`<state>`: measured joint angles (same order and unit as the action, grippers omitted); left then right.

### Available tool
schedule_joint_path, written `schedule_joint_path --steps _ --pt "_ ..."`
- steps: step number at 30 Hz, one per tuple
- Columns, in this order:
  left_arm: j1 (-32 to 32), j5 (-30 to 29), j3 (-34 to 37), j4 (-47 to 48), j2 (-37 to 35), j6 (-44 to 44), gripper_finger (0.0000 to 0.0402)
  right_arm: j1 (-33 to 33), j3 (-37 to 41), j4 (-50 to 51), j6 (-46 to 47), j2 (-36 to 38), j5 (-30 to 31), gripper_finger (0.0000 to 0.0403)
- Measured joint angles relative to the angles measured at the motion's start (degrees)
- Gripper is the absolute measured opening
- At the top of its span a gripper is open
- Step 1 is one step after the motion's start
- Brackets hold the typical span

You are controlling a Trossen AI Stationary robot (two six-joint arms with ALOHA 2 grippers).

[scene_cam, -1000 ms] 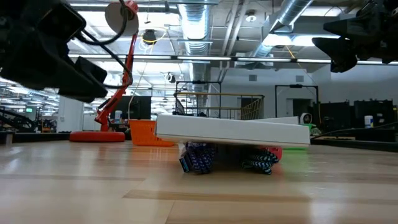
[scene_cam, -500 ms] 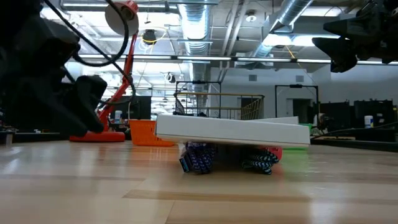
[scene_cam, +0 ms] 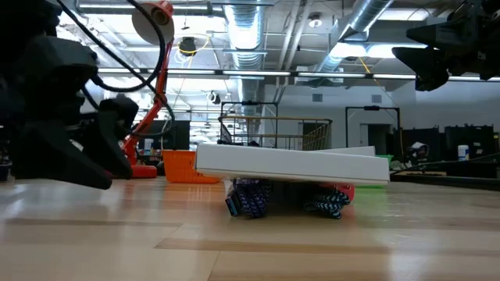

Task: Pick and place items into bin
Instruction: Put the bottom white card reader box into the orange basket

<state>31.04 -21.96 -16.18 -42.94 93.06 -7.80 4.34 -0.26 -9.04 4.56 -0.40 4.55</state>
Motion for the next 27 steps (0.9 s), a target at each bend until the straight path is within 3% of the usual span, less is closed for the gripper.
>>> schedule_joint_path --steps 9,13,20,27 --pt "0.38 -7.09 -3.96 0.24 0.0 -29.52 0.0117 0.0 -0.02 0.0 0.0 0.0 0.0 0.0198" --pt "0.38 -7.26 -5.53 0.22 0.0 -39.56 0.0117 0.01 -0.02 0.01 0.0 0.0 -0.02 0.0198" --pt "0.36 -4.31 -8.13 5.28 -0.02 -47.69 0.0117 0.0 -0.02 0.02 -0.01 0.0 0.0 0.0198" --pt "0.36 -2.26 -9.97 5.99 -0.02 -48.73 0.0117 0.0 -0.01 0.01 0.0 0.0 -0.02 0.0198"
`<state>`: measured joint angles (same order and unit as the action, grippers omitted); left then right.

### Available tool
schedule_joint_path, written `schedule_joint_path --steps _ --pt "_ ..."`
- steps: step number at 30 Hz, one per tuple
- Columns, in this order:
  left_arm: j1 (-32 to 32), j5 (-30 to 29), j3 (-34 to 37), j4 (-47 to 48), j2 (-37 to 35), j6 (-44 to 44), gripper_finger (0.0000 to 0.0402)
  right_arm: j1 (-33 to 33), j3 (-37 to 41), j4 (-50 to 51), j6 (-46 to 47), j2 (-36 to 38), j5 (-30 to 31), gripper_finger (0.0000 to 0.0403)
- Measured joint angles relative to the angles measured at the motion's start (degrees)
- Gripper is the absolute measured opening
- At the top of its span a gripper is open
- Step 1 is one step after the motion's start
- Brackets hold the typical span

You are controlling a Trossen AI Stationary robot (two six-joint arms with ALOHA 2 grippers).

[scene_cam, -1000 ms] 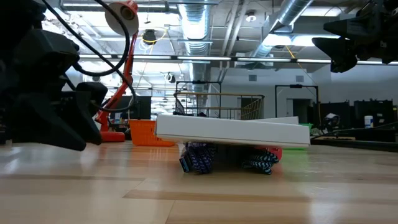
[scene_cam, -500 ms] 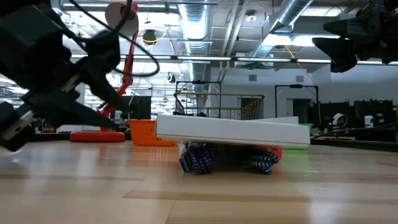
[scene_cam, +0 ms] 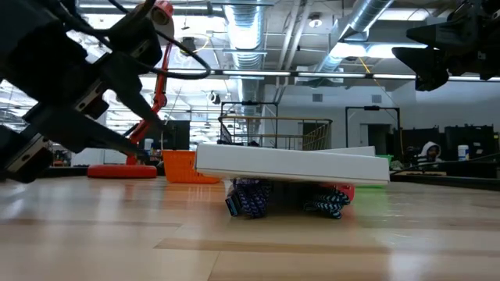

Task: Pick and place items into bin
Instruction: Put the bottom white card reader box into the orange basket

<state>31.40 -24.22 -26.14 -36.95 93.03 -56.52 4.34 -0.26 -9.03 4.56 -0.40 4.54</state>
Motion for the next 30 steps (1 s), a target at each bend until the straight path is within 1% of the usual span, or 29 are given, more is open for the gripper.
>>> schedule_joint_path --steps 7,11,14,19,25,28,30 --pt "0.0 2.29 -1.5 0.02 0.0 -2.77 0.0117 0.01 0.0 0.0 0.0 0.0 0.01 0.0198" --pt "0.0 1.36 -1.56 0.1 0.0 -4.94 0.0117 0.02 -0.01 -0.01 0.0 0.0 0.0 0.0198" --pt "0.0 1.01 -1.56 0.17 0.0 -4.93 0.0117 0.01 -0.01 0.0 0.0 0.0 0.02 0.0198" --pt "0.0 1.01 -1.56 0.03 0.0 0.6 0.0117 0.0 -0.01 -0.01 0.0 0.0 0.0 0.0198" --pt "0.0 0.97 -1.77 -1.58 0.0 11.36 0.0117 0.01 0.01 0.0 0.0 0.0 0.0 0.0198" --pt "0.07 1.03 -2.02 -1.45 -0.02 12.51 0.0117 0.02 -0.01 0.01 0.0 0.0 0.0 0.0198" --pt "0.35 1.3 -2.02 -1.23 -0.02 10.7 0.0117 0.01 0.0 0.0 0.0 0.0 0.02 0.0198"
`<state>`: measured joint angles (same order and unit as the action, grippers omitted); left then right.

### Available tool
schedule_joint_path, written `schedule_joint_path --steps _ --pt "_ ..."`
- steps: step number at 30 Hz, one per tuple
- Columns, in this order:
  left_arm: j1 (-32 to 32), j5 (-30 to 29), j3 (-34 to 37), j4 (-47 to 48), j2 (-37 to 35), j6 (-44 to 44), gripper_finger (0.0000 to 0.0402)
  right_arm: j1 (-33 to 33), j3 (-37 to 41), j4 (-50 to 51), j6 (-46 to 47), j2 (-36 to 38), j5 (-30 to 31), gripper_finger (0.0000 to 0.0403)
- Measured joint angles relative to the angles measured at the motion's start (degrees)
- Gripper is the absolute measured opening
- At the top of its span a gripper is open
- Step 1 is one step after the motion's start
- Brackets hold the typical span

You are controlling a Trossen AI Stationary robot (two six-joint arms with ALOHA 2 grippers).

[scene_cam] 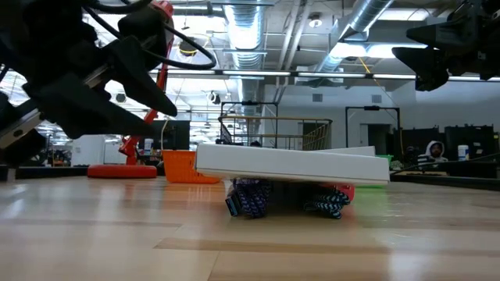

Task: Pick and place items into bin
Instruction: Put the bottom white card reader box into the orange basket

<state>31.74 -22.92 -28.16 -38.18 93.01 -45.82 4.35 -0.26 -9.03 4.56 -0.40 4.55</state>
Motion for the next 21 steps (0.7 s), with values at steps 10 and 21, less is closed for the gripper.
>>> schedule_joint_path --steps 10,21 --pt "0.16 -0.46 0.0 0.31 0.0 0.6 0.0133 -0.01 0.01 -0.01 0.0 0.0 0.0 0.0198" --pt "0.42 -3.6 0.0 2.35 0.0 -4.43 0.0178 0.01 0.01 0.01 0.0 0.0 -0.02 0.0198"
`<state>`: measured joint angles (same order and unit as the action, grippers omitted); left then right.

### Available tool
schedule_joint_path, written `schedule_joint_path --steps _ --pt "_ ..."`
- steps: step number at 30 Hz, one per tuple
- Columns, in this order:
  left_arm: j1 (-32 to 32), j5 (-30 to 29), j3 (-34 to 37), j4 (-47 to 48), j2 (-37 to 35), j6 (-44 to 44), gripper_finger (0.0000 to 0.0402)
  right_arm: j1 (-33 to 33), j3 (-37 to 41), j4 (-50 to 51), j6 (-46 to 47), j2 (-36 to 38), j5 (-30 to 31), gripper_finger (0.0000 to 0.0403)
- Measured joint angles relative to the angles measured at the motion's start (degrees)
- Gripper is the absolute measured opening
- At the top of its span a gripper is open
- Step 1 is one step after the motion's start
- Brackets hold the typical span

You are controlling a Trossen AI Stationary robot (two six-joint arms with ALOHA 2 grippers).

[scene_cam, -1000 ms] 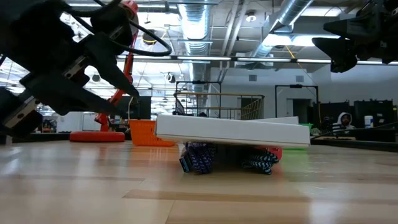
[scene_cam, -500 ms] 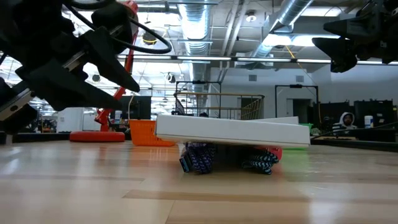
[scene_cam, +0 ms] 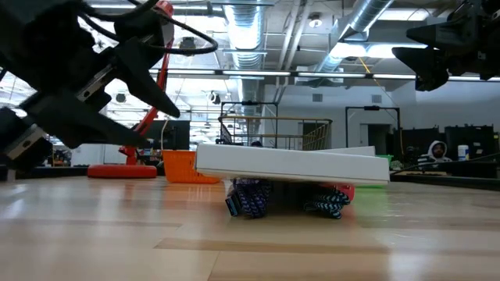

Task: Pick and place items into bin
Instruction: Put the bottom white card reader box into the orange basket

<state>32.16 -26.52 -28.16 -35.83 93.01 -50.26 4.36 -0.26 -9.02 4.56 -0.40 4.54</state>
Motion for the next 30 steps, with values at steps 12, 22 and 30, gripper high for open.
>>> schedule_joint_path --steps 12,22,30 --pt "0.02 3.21 0.02 -0.77 0.0 -12.5 0.0174 -0.01 0.0 -0.02 0.0 0.0 0.0 0.0198" --pt "0.04 2.31 -4.78 -2.34 9.5 -13.77 0.0173 -0.02 -0.02 0.03 0.0 0.0 0.02 0.0198" --pt "0.31 -4.27 -9.91 -2.21 15.48 -15.13 0.0173 -0.02 -0.01 0.02 0.0 0.0 0.01 0.0198"
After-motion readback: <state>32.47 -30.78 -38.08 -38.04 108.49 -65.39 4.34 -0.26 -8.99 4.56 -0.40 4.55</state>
